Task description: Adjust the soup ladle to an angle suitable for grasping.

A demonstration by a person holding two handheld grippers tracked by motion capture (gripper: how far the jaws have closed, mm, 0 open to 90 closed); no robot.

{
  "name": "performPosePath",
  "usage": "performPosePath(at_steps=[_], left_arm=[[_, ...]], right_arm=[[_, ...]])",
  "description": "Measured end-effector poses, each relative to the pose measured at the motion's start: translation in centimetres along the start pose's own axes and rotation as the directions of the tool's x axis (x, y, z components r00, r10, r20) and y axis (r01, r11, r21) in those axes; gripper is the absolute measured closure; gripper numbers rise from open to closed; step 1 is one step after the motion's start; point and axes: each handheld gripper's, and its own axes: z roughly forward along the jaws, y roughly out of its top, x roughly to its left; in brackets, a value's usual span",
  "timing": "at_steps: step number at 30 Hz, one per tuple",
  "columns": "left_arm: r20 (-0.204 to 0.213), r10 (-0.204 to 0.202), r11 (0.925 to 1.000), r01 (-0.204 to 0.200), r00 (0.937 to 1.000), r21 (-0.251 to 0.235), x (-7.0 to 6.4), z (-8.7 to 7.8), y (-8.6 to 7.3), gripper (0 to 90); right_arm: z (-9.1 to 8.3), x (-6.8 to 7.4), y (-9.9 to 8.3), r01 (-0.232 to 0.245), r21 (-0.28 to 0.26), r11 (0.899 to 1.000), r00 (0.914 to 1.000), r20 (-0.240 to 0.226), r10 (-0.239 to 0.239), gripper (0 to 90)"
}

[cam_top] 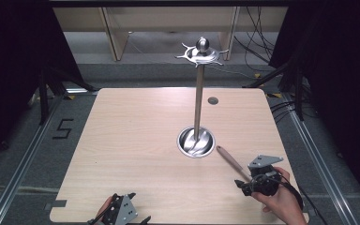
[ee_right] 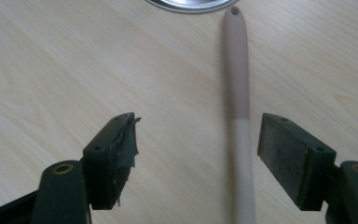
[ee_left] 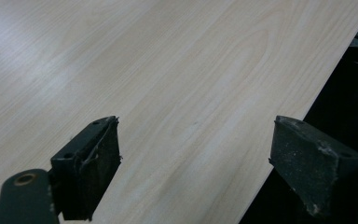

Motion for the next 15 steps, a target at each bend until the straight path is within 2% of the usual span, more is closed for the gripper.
performPosePath(at_steps=[1,2,3,7,8,9,11,13,15], left_arm=[[-0.001,-0.007,1.0000,0.007,1.0000,-0.005,0.0,0.0,0.0,15.1],[-0.001,-0.005,1.0000,0.005,1.0000,-0.004,0.0,0.0,0.0,15.1],[0.005,-0.010,0.9999,0.010,0.9999,-0.007,0.0,0.0,0.0,15.1],[-0.002,-0.007,1.0000,0.007,1.0000,-0.006,0.0,0.0,0.0,15.1],[0.002,-0.007,1.0000,0.007,1.0000,-0.005,0.0,0.0,0.0,15.2],[0.002,-0.007,1.0000,0.007,1.0000,-0.005,0.0,0.0,0.0,15.1],[0.000,-0.009,0.9999,0.009,1.0000,-0.007,0.0,0.0,0.0,15.1],[0.001,-0.008,0.9999,0.008,1.0000,-0.008,0.0,0.0,0.0,15.1],[0.006,-0.011,0.9999,0.011,0.9999,-0.012,-0.1,0.0,0.0,15.1]], right_arm=[[-0.2,-0.2,0.2,0.003,0.046,0.999,1.0000,-0.009,-0.002,29.8],[0.1,-0.3,0.4,0.012,0.058,0.998,0.9999,0.002,-0.012,29.9],[0.4,-0.4,0.7,0.007,0.095,0.995,0.9999,0.007,-0.008,31.4],[1.0,-0.8,1.2,-0.008,0.126,0.992,1.0000,0.004,0.008,36.8],[1.4,-1.2,1.7,0.026,0.122,0.992,0.9993,0.023,-0.029,42.6],[1.4,-1.2,1.7,0.026,0.122,0.992,0.9993,0.023,-0.029,42.6],[1.6,-1.5,2.2,0.011,0.155,0.988,0.9998,0.012,-0.013,44.4],[1.7,-1.6,2.4,0.011,0.171,0.985,0.9999,0.003,-0.011,45.4],[2.2,-1.9,2.6,0.018,0.209,0.978,0.9998,-0.012,-0.016,47.4]])
